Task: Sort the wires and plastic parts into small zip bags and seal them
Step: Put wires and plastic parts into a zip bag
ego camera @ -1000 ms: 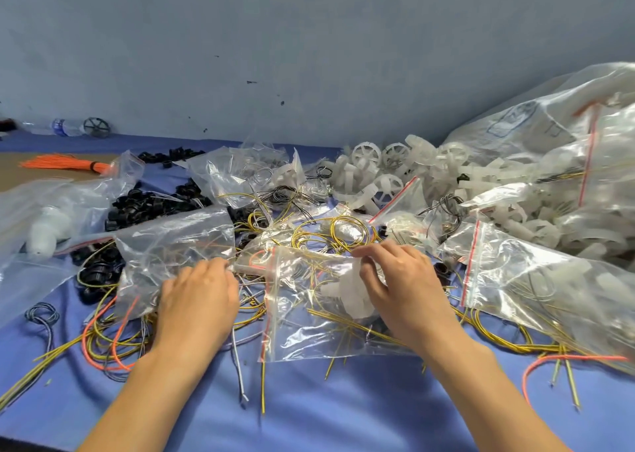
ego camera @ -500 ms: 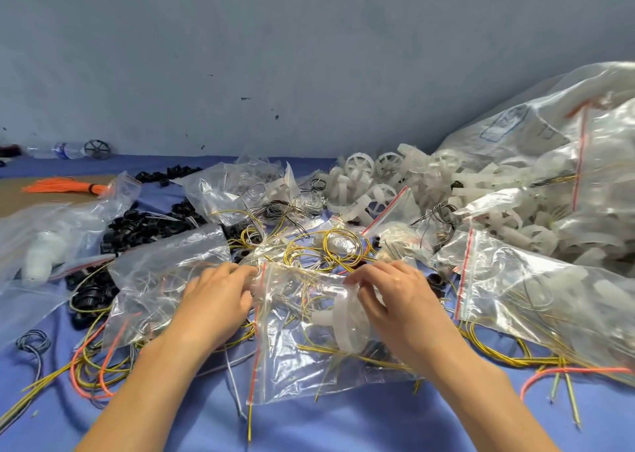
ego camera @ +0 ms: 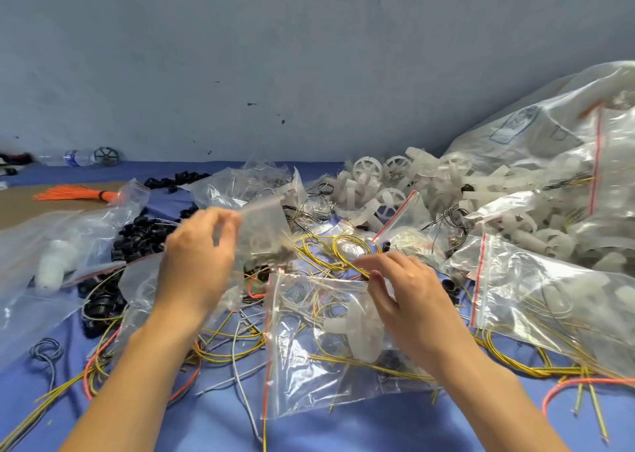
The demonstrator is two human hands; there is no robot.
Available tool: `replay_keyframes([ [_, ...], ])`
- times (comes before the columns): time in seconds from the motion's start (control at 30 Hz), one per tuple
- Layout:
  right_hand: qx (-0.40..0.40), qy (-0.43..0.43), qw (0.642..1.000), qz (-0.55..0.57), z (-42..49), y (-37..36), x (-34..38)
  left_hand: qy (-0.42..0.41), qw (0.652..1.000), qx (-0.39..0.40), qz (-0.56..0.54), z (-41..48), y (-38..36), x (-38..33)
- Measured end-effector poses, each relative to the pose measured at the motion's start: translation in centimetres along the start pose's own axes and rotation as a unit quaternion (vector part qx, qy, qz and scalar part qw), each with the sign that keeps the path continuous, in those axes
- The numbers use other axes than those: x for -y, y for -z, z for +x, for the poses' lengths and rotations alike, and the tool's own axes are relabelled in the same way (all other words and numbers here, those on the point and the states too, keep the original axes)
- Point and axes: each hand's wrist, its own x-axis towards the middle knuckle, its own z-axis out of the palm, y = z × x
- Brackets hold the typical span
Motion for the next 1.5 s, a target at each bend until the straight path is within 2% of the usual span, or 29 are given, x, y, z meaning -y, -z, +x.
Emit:
replay_keyframes([
  [0.07, -0.036, 0.005, 0.998, 0.045, 0.4, 0.0, 0.8, -0.016, 0.998, -0.040, -0.049, 1.0, 2.1, -1.6],
  [0.17, -0.053, 0.007, 0.984, 0.172, 0.7, -0.2, 2.9, -0.017, 0.991, -0.040, -0.129, 1.4, 4.8, -3.7],
  [0.23, -0.002, -0.013, 0.956, 0.293, 0.7, -0.4, 4.5, -0.020, 0.982, -0.020, -0.185, 1.2, 6.0, -5.0],
  [0.3, 0.082, -0.040, 0.904, 0.418, 0.6, -0.8, 6.1, -0.011, 0.970, 0.005, -0.244, 0.9, 7.0, -6.1],
  [0.37, 0.142, -0.056, 0.858, 0.490, 0.5, -1.2, 7.2, 0.005, 0.955, 0.023, -0.297, 0.5, 7.7, -7.0],
  [0.43, 0.171, -0.066, 0.832, 0.524, 0.3, -1.5, 7.8, 0.021, 0.940, 0.036, -0.339, 0.1, 7.9, -7.8],
  [0.57, 0.174, -0.112, 0.805, 0.556, 0.1, -1.4, 8.2, 0.043, 0.909, 0.098, -0.402, -1.3, 7.7, -8.9],
  [0.7, 0.158, -0.166, 0.780, 0.582, 0.2, -1.2, 7.7, 0.022, 0.904, 0.241, -0.352, -2.3, 7.3, -6.8],
  [0.77, 0.151, -0.191, 0.757, 0.606, 0.4, -1.2, 7.3, 0.018, 0.886, 0.315, -0.341, -2.6, 6.9, -5.3],
  [0.83, 0.150, -0.201, 0.731, 0.635, 0.4, -1.1, 7.2, 0.059, 0.858, 0.358, -0.363, -3.0, 6.1, -3.9],
  [0.97, 0.163, -0.199, 0.689, 0.677, 0.3, -1.3, 7.0, 0.149, 0.805, 0.398, -0.414, -4.5, 4.7, -2.3],
  [1.07, 0.165, -0.228, 0.655, 0.701, 0.3, -1.6, 7.0, 0.143, 0.822, 0.366, -0.412, -5.2, 4.2, -1.5],
  [1.13, 0.151, -0.246, 0.674, 0.680, 0.4, -1.7, 7.1, 0.162, 0.834, 0.326, -0.414, -5.3, 4.2, -0.9],
  [1.17, 0.138, -0.241, 0.710, 0.646, 0.4, -1.8, 7.2, 0.183, 0.835, 0.307, -0.418, -5.2, 4.3, -0.4],
  [1.2, 0.120, -0.222, 0.769, 0.587, 0.3, -1.9, 7.2, 0.212, 0.833, 0.287, -0.422, -5.2, 4.4, 0.1],
  [1.27, 0.054, -0.134, 0.909, 0.391, -0.2, -2.2, 7.0, 0.272, 0.838, 0.242, -0.406, -5.2, 4.7, 1.1],
  [1.3, 0.025, -0.062, 0.957, 0.282, -0.5, -2.4, 6.8, 0.297, 0.848, 0.218, -0.381, -5.3, 4.9, 1.7],
  [1.33, 0.016, 0.014, 0.983, 0.183, -0.8, -2.6, 6.6, 0.314, 0.858, 0.199, -0.354, -5.5, 5.0, 2.3],
  [1.4, 0.053, 0.116, 0.991, 0.026, -1.2, -3.3, 6.5, 0.322, 0.877, 0.186, -0.305, -5.8, 5.4, 3.0],
  [1.5, 0.133, 0.143, 0.976, -0.094, -1.3, -4.0, 6.6, 0.288, 0.887, 0.216, -0.291, -6.3, 5.7, 2.9],
])
